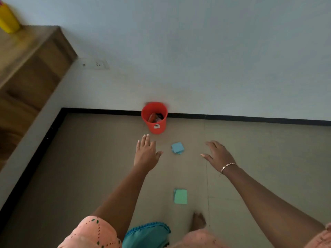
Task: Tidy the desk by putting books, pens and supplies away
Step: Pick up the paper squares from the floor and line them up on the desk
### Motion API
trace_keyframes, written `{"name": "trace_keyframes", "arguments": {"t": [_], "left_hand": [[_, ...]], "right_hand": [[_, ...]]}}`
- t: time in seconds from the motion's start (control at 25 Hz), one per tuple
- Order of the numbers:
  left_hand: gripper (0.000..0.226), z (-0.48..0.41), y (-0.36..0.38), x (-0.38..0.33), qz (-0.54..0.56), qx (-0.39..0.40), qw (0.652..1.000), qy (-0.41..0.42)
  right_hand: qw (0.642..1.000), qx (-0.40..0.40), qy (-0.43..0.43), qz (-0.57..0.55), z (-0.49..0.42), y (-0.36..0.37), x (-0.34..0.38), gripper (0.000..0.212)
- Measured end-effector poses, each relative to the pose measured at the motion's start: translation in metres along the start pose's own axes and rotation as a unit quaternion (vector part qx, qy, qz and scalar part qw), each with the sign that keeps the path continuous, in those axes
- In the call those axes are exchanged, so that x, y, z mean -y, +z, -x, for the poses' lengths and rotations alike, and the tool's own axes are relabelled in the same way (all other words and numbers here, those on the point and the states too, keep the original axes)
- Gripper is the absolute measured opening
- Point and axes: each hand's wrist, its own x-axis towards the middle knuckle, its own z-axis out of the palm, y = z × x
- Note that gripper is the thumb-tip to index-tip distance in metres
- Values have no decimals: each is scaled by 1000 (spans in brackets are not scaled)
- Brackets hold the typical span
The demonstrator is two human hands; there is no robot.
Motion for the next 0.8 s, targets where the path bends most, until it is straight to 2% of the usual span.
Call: {"name": "trace_keyframes", "arguments": {"t": [0.16, 0.32, 0.44, 0.56, 0.68, 0.8], "left_hand": [[59, -37, -6, -45, -14, 20, 999, 37], [56, -84, 1, -60, -29, 56, 996, 69], [53, -127, 26, -59, -41, 85, 991, 96], [51, -174, 79, -50, -39, 142, 982, 118], [48, -202, 149, -27, 30, 215, 974, 64], [33, -227, 228, 0, 155, 260, 950, -77]], "right_hand": [[999, -7, 27, -22, -23, -18, -28, 50], [998, 21, 49, -33, -42, -10, -44, 48], [995, 43, 74, -42, -52, 17, -56, 46], [987, 87, 126, -46, -65, 76, -71, 44], [967, 149, 193, -77, -78, 154, -84, 40], [927, 208, 270, -155, -93, 244, -95, 38]]}}
